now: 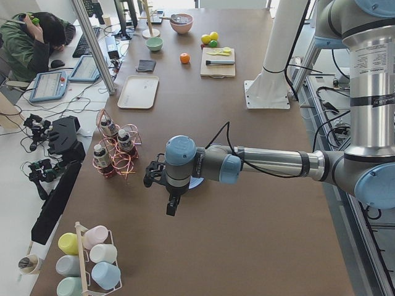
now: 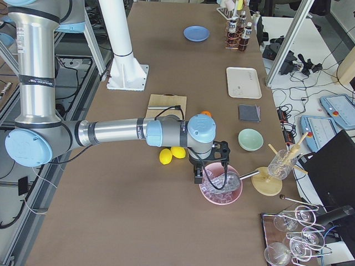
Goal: Pick orange to plate
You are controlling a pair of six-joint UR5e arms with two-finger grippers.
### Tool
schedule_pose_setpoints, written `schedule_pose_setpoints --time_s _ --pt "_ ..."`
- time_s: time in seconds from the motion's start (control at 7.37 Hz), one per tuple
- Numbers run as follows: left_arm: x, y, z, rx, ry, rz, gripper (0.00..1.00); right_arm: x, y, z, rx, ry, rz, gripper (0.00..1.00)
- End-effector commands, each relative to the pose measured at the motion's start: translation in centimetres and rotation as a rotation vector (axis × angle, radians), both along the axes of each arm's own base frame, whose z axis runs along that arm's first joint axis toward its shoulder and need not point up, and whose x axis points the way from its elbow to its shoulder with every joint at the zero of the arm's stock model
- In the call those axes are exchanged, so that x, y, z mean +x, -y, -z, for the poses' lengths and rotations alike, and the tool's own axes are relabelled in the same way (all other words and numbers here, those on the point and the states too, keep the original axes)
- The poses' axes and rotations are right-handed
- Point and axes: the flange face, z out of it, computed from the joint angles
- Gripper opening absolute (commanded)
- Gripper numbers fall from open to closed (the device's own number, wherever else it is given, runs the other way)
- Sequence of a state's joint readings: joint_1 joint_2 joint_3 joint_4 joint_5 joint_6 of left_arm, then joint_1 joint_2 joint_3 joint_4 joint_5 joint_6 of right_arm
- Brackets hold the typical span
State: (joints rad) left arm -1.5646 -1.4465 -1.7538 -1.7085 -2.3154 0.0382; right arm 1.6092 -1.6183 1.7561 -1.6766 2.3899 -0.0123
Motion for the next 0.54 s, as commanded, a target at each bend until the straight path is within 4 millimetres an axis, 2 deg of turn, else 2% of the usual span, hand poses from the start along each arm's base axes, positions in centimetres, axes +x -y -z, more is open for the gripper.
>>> schedule_pose_setpoints --time_s 0.0,0.41 --pt "0.01 0.09 0.37 0.006 -0.001 0.002 0.98 0.0 0.0 0.01 0.0 0.0 0.0 1.0" --pt "0.01 0.44 0.95 0.02 -0.001 0.0 0.98 0.0 0.0 -0.06 -0.002 0.0 -0.001 1.0"
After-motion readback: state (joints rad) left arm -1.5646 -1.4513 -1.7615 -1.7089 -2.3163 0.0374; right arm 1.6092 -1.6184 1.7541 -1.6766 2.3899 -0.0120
